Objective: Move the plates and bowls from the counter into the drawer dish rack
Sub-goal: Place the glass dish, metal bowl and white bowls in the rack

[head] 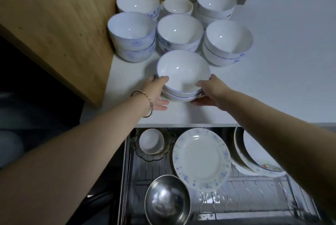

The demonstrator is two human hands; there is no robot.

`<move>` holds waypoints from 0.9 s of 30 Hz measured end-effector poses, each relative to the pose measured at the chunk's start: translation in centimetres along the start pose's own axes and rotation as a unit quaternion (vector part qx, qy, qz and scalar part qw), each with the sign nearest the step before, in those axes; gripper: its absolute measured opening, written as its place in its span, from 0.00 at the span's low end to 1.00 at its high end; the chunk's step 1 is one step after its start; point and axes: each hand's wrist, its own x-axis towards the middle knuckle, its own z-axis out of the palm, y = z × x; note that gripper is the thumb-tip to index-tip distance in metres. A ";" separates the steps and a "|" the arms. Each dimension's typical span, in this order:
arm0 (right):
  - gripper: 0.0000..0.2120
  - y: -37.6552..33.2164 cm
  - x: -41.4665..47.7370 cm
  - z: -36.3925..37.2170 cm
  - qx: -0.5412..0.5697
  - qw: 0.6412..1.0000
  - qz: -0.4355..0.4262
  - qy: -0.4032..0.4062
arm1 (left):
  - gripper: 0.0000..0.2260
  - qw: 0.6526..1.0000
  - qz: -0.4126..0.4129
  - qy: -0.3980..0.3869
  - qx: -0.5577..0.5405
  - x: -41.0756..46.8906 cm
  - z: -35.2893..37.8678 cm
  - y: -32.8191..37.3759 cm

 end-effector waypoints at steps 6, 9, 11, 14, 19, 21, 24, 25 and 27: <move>0.22 2.8 -1.6 -0.6 0.059 0.997 -0.044 0.022 | 0.16 1.000 0.025 -0.003 -0.014 -1.5 0.4 -0.9; 0.22 5.2 -4.5 -2.8 0.043 0.998 -0.052 0.005 | 0.17 0.997 0.023 -0.052 0.050 -4.8 1.1 -2.0; 0.21 7.0 -6.8 -5.1 0.043 0.997 -0.053 -0.028 | 0.18 0.993 0.012 -0.088 0.077 -6.8 2.4 -3.1; 0.23 9.6 -10.0 -8.9 0.008 0.997 -0.042 -0.064 | 0.23 0.987 0.019 -0.115 0.108 -8.8 5.2 -6.3; 0.26 16.9 -12.7 -15.3 -0.069 0.994 0.055 -0.061 | 0.23 0.982 -0.004 -0.131 0.134 -9.8 12.1 -14.1; 0.21 20.9 -12.4 -17.6 -0.113 0.990 0.085 -0.028 | 0.28 0.974 -0.022 -0.144 0.172 -9.6 15.0 -16.9; 0.13 26.0 -11.0 -21.1 -0.177 0.978 0.107 -0.007 | 0.30 0.966 -0.072 -0.159 0.190 -8.9 19.5 -21.3; 0.14 27.3 -10.5 -22.1 -0.190 0.975 0.111 -0.013 | 0.31 0.961 -0.091 -0.169 0.199 -8.7 21.2 -22.4; 0.18 29.5 -9.2 -24.3 -0.252 0.960 0.115 -0.039 | 0.34 0.951 -0.129 -0.184 0.213 -7.8 24.4 -24.8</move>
